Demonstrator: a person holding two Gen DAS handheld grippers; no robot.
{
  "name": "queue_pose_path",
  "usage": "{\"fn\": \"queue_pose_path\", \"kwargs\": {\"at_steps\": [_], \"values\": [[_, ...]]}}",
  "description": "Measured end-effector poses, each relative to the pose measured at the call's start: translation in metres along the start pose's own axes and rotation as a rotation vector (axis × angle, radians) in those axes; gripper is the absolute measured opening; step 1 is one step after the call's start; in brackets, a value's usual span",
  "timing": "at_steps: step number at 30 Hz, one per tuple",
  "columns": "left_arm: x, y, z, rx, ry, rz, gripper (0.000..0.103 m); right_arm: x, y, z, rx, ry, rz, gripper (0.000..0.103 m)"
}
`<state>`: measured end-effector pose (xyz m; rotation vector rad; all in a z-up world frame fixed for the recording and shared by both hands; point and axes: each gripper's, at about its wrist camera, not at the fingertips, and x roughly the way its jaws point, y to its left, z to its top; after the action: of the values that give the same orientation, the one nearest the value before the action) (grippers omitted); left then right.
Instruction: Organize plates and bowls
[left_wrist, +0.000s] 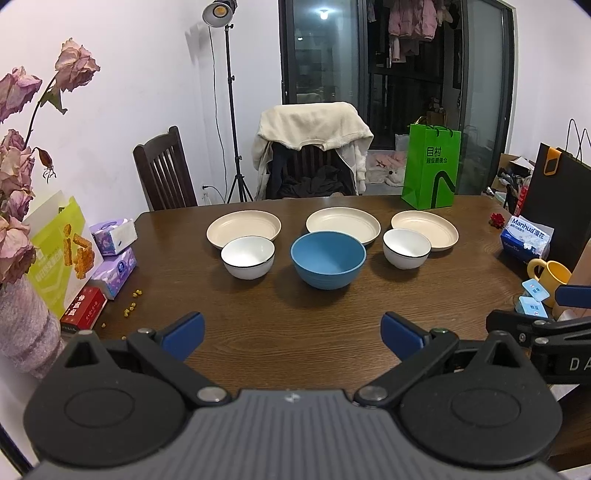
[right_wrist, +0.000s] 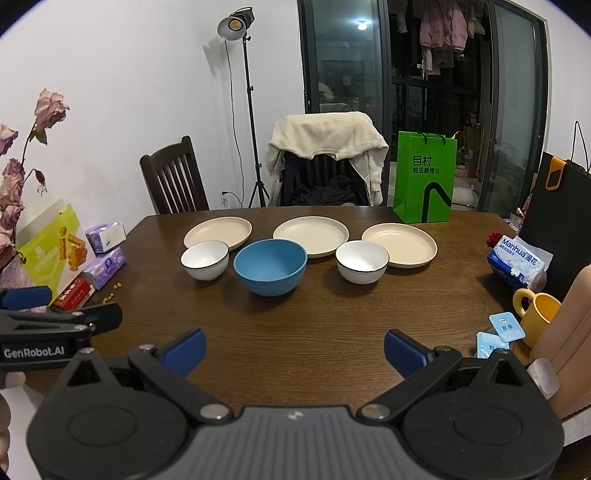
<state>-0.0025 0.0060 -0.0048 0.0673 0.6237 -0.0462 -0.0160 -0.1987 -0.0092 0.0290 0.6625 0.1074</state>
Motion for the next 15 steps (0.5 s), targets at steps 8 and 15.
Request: {"fn": "queue_pose_path", "kwargs": {"at_steps": [8,15], "values": [[-0.0003,0.0007,0.0005,0.0,0.0,0.0,0.103,0.0,0.0008,0.0001,-0.001,-0.001,-0.002,0.103],[-0.0004,0.0019,0.0,0.0,0.002,0.0,0.103,0.0001,0.0012,0.0003,-0.001,0.0,-0.002,0.103]]}}
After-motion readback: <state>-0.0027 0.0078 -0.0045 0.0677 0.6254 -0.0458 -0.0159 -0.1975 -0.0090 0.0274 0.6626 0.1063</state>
